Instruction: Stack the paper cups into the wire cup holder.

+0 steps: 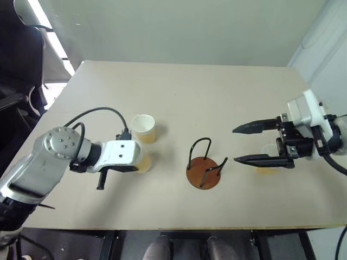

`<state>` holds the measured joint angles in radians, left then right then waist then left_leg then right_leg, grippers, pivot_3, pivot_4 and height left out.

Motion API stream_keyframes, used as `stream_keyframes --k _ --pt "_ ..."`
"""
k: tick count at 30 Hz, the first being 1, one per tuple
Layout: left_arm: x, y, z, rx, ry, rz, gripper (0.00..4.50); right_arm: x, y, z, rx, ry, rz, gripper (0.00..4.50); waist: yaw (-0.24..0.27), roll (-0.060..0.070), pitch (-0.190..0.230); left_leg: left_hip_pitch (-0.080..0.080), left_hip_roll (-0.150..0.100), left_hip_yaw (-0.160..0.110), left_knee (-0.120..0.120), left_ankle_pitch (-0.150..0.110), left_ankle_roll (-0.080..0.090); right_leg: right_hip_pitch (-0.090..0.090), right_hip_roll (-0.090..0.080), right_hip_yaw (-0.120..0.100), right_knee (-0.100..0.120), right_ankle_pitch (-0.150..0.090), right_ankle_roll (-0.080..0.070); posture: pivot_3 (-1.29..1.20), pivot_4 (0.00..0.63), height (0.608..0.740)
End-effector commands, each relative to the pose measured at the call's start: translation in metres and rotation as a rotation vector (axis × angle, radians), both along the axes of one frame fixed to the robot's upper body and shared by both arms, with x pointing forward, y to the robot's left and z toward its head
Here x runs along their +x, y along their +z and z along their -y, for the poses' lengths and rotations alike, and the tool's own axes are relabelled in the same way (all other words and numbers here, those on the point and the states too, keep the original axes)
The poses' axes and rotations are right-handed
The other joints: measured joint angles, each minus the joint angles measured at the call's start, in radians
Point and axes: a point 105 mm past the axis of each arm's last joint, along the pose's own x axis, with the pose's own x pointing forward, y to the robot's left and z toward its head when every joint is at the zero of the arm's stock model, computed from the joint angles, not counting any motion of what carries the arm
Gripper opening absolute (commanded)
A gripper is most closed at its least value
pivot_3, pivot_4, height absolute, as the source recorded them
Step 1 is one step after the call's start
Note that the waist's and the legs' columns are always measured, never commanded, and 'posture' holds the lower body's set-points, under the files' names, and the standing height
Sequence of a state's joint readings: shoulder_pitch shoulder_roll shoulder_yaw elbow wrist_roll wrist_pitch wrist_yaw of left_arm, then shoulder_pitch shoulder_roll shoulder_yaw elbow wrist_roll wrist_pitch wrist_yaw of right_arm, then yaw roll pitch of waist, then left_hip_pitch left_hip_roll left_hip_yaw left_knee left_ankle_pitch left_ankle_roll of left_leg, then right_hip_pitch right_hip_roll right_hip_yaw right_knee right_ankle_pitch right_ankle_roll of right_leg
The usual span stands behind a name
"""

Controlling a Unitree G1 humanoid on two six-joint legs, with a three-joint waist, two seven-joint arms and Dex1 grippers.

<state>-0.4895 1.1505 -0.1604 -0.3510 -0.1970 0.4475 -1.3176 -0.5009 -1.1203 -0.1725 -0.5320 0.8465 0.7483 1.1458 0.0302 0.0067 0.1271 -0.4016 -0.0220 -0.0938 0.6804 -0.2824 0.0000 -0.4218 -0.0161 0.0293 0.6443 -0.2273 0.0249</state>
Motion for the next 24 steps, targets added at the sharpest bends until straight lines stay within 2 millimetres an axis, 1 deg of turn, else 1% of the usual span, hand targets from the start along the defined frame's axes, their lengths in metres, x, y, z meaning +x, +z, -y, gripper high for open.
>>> stream_keyframes --k 1,3,5,8,11,13,16,18,21,24 --pt "-0.004 0.025 0.017 -0.068 -0.07 0.032 0.05 -0.001 0.006 0.007 -0.021 -0.007 0.052 3.24 -0.001 0.0 0.0 0.0 0.0 0.0 0.0 0.0 0.0 0.0 0.0 0.0 0.0 0.0 0.0 0.0 0.15 0.74" --pt "-0.007 0.033 0.025 -0.098 -0.1 0.023 0.05 -0.001 0.005 0.008 -0.021 -0.005 0.054 3.24 -0.002 0.0 0.0 0.0 0.0 0.0 0.0 0.0 0.0 0.0 0.0 0.0 0.0 0.0 0.0 0.0 0.15 0.74" --pt "-0.012 0.046 0.033 -0.123 -0.144 0.023 0.05 -0.002 0.004 0.009 -0.019 -0.009 0.053 3.24 -0.003 0.0 0.0 0.0 0.0 0.0 0.0 0.0 0.0 0.0 0.0 0.0 0.0 0.0 0.0 0.0 0.15 0.74" --pt "-0.015 0.061 0.038 -0.14 -0.179 0.04 0.05 -0.002 0.003 0.011 -0.019 -0.015 0.053 3.24 -0.003 0.0 0.0 0.0 0.0 0.0 0.0 0.0 0.0 0.0 0.0 0.0 0.0 0.0 0.0 0.0 0.15 0.74" --pt "-0.008 0.082 0.04 -0.149 -0.188 0.103 0.05 -0.001 0.003 0.011 -0.012 -0.021 0.054 3.24 -0.002 0.0 0.0 0.0 0.0 0.0 0.0 0.0 0.0 0.0 0.0 0.0 0.0 0.0 0.0 0.0 0.15 0.74" --pt "0.005 0.101 0.035 -0.125 -0.168 0.208 0.05 -0.001 0.002 0.011 -0.006 -0.027 0.055 3.24 0.0 0.0 0.0 0.0 0.0 0.0 0.001 0.001 0.001 0.0 0.0 0.0 0.0 0.0 0.0 0.0 0.15 0.74" --pt "0.019 0.119 0.028 -0.079 -0.143 0.312 0.05 -0.001 0.0 0.012 -0.002 -0.036 0.057 3.24 -0.002 0.0 0.0 0.0 0.0 0.0 0.001 0.001 0.001 0.001 0.0 0.0 0.0 0.0 0.0 0.0 0.15 0.74" --pt "0.025 0.123 0.026 -0.068 -0.141 0.343 0.05 0.0 -0.001 0.012 0.0 -0.042 0.061 3.24 -0.004 0.0 0.0 0.0 0.0 0.0 0.001 0.0 0.002 0.001 0.0 0.0 0.0 0.0 0.0 0.0 0.15 0.74" --pt "0.021 0.126 0.043 -0.154 -0.202 0.308 0.05 0.001 -0.003 0.014 -0.006 -0.055 0.063 3.24 -0.002 0.0 0.0 0.0 0.0 0.0 0.001 0.001 0.002 0.001 0.0 0.0 0.0 0.0 0.001 0.0 0.15 0.74" --pt "0.014 0.125 0.057 -0.223 -0.271 0.243 0.05 0.001 -0.005 0.015 -0.013 -0.066 0.066 3.24 0.0 0.0 0.0 -0.002 0.0 0.0 0.002 0.001 0.004 0.001 0.0 0.0 -0.001 0.0 0.001 0.0 0.15 0.74"
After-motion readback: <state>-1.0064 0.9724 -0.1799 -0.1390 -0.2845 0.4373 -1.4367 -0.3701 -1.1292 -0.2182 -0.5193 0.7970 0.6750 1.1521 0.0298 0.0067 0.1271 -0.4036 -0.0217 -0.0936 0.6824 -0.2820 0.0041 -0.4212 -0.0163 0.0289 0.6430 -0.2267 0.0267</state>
